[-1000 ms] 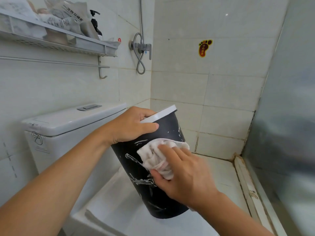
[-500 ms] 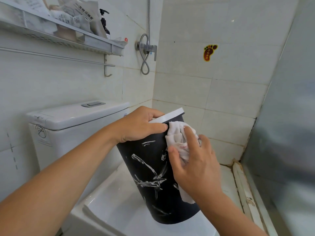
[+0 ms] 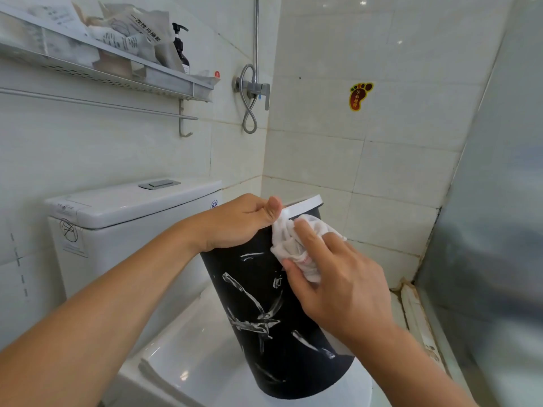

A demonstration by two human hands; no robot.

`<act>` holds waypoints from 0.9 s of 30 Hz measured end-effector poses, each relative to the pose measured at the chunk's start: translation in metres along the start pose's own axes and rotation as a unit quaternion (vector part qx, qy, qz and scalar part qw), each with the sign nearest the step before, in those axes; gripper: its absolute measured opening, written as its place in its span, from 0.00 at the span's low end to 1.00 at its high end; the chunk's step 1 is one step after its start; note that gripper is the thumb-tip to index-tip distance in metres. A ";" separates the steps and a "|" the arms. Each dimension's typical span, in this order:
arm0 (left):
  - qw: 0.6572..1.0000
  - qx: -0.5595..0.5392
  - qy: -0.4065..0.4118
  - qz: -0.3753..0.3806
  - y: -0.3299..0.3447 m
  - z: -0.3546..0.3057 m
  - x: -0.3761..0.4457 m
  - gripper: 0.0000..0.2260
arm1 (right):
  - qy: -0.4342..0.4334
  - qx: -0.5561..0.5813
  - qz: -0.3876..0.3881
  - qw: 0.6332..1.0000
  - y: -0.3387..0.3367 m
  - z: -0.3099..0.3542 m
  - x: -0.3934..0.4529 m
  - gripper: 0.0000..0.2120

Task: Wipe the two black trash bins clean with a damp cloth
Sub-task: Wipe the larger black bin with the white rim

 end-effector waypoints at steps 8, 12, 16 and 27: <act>0.999 -0.024 0.014 -0.037 -0.002 0.010 0.006 0.48 | 0.124 0.037 -0.020 0.991 0.007 -0.013 0.008 0.20; 0.998 -0.045 0.039 -0.012 -0.005 0.002 0.001 0.17 | 0.147 0.059 -0.013 0.987 0.014 -0.012 0.007 0.21; 0.999 -0.038 0.017 -0.001 -0.013 -0.004 -0.001 0.11 | 0.102 0.058 -0.026 0.993 0.015 -0.006 0.002 0.21; 0.998 -0.029 -0.013 -0.061 -0.014 0.004 0.000 0.11 | -0.086 -0.029 0.055 0.994 0.023 0.015 -0.024 0.22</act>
Point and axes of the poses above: each hand's wrist, its own x-axis towards the middle knuckle, its own y-axis out of the palm, z = x × y, the point moved 4 cm from there along x, towards the middle knuckle, and after that the axes turned 4 degrees about y, right-handed, at the moved point
